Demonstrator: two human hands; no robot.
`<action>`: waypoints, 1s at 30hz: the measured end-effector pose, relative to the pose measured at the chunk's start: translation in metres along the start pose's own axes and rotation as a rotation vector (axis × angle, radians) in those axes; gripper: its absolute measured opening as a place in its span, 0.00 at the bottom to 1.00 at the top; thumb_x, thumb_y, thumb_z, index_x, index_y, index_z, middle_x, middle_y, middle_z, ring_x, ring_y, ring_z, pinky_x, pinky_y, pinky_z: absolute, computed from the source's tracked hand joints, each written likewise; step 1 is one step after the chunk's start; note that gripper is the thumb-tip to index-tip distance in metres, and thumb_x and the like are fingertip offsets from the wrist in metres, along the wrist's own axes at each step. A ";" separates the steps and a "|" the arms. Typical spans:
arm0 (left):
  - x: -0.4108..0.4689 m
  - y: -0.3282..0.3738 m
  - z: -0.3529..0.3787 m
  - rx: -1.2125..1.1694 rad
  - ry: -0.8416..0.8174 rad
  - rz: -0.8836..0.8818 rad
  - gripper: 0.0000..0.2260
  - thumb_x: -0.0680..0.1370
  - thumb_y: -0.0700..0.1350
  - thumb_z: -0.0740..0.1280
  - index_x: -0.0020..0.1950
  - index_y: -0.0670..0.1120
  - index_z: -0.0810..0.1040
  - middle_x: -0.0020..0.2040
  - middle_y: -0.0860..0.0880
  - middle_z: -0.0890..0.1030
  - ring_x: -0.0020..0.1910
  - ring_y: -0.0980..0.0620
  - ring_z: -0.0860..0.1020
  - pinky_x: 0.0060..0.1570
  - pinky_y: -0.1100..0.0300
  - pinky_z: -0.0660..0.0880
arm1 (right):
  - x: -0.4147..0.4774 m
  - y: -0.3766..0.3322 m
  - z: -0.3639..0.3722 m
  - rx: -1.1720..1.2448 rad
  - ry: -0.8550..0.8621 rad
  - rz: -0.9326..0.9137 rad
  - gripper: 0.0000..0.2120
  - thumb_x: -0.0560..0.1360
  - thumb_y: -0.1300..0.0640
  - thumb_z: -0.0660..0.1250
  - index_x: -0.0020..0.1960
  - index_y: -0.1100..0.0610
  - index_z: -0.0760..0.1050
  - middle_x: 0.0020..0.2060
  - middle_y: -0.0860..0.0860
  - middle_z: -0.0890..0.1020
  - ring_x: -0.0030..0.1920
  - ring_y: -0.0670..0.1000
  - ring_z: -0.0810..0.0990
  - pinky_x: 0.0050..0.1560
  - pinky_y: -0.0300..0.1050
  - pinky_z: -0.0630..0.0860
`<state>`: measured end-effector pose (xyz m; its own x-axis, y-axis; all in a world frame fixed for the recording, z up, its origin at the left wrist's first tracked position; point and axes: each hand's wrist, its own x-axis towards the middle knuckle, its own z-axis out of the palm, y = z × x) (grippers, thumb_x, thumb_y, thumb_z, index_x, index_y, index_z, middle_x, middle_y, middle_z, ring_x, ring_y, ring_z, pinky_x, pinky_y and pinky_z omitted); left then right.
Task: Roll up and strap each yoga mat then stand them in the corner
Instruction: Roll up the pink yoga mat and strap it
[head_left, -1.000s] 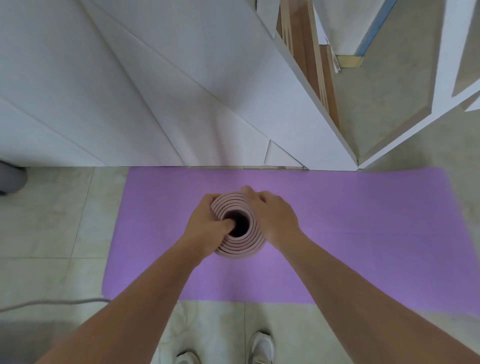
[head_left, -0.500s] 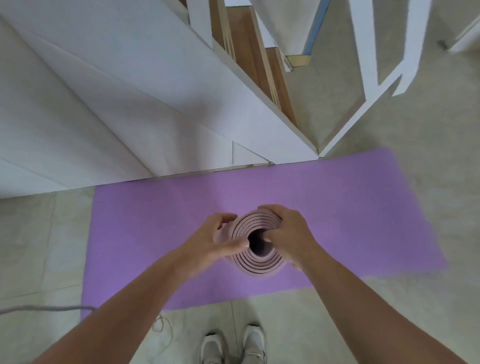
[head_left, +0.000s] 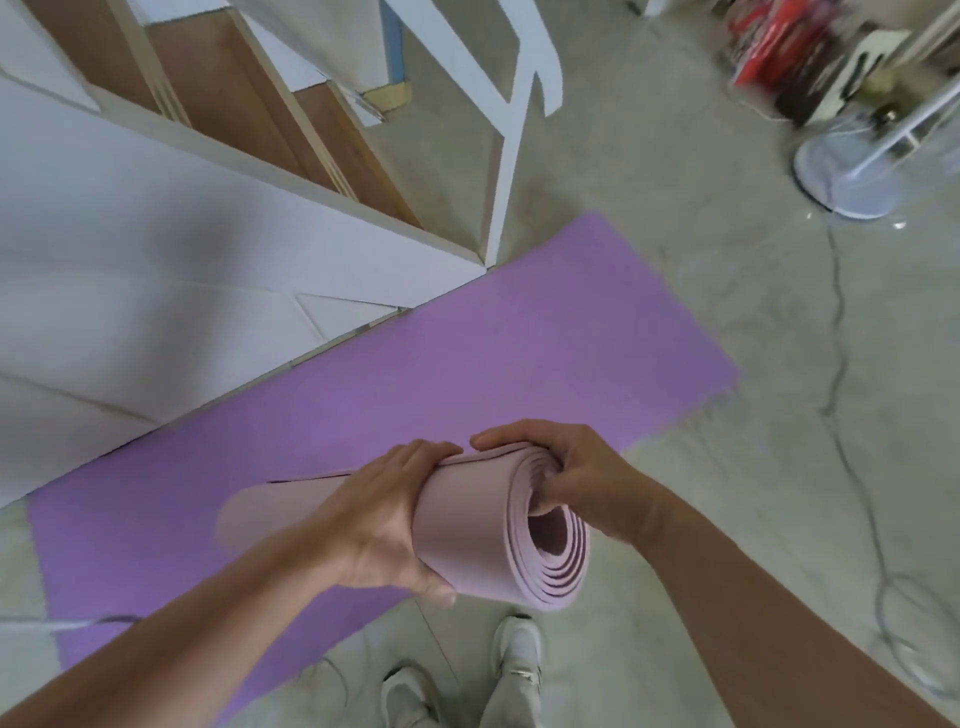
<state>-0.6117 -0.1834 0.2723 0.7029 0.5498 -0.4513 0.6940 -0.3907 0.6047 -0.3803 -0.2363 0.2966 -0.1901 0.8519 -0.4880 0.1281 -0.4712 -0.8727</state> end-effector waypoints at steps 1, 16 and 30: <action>0.008 0.006 0.007 0.020 -0.005 0.011 0.52 0.53 0.62 0.81 0.72 0.61 0.60 0.62 0.65 0.67 0.61 0.62 0.68 0.60 0.63 0.68 | -0.007 0.007 -0.009 0.040 0.020 0.025 0.32 0.56 0.67 0.65 0.59 0.53 0.81 0.58 0.48 0.82 0.58 0.45 0.80 0.55 0.38 0.77; 0.207 0.142 0.191 0.644 0.028 -0.087 0.49 0.56 0.63 0.78 0.72 0.46 0.65 0.62 0.44 0.74 0.58 0.40 0.73 0.57 0.47 0.69 | -0.120 0.260 -0.156 0.260 0.749 0.617 0.17 0.77 0.53 0.68 0.64 0.57 0.76 0.52 0.50 0.81 0.55 0.54 0.80 0.52 0.45 0.73; 0.467 0.147 0.458 0.781 0.051 -0.044 0.46 0.58 0.61 0.79 0.69 0.44 0.63 0.58 0.42 0.73 0.57 0.39 0.73 0.57 0.45 0.69 | -0.087 0.618 -0.287 0.006 0.740 0.908 0.09 0.76 0.48 0.66 0.49 0.54 0.77 0.45 0.52 0.80 0.48 0.57 0.78 0.46 0.47 0.75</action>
<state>-0.1096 -0.3221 -0.1497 0.6770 0.6027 -0.4224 0.6432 -0.7634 -0.0583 -0.0052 -0.5362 -0.1950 0.5822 0.1259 -0.8032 -0.0794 -0.9744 -0.2103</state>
